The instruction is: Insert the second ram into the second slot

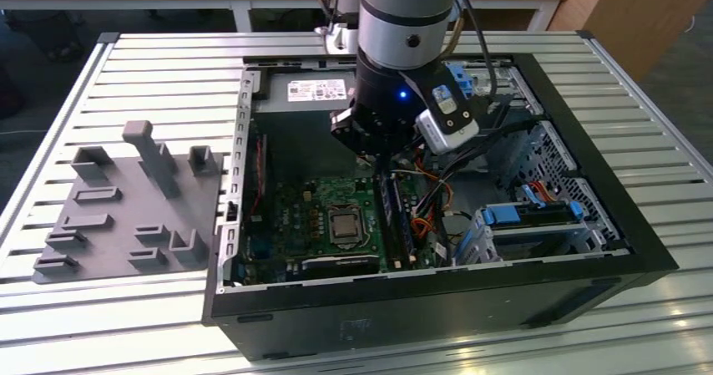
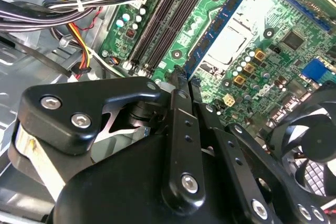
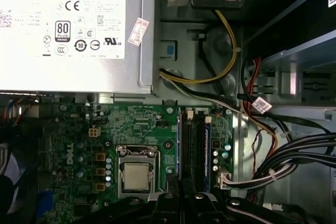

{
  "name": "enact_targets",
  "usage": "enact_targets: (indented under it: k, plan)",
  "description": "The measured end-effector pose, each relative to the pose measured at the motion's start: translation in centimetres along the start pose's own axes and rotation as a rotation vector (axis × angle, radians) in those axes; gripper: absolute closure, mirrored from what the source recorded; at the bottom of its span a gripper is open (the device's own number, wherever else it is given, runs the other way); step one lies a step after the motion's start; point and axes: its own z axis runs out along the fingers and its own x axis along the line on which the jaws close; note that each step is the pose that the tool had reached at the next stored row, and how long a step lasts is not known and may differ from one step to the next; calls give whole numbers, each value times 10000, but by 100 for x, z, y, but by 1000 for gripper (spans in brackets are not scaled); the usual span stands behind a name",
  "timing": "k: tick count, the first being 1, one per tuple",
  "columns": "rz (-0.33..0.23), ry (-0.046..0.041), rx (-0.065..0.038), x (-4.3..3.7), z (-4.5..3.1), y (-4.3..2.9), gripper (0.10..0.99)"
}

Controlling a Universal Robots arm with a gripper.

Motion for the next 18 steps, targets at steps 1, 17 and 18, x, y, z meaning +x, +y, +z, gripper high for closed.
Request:
enact_targets:
  k: [1, 17, 18]
  plan:
    - [0, 0, 1, 0, 10, 0, 949]
    - [0, 1, 40, 5, 84, -2, 949]
    - [0, 1, 43, 5, 90, -3, 949]
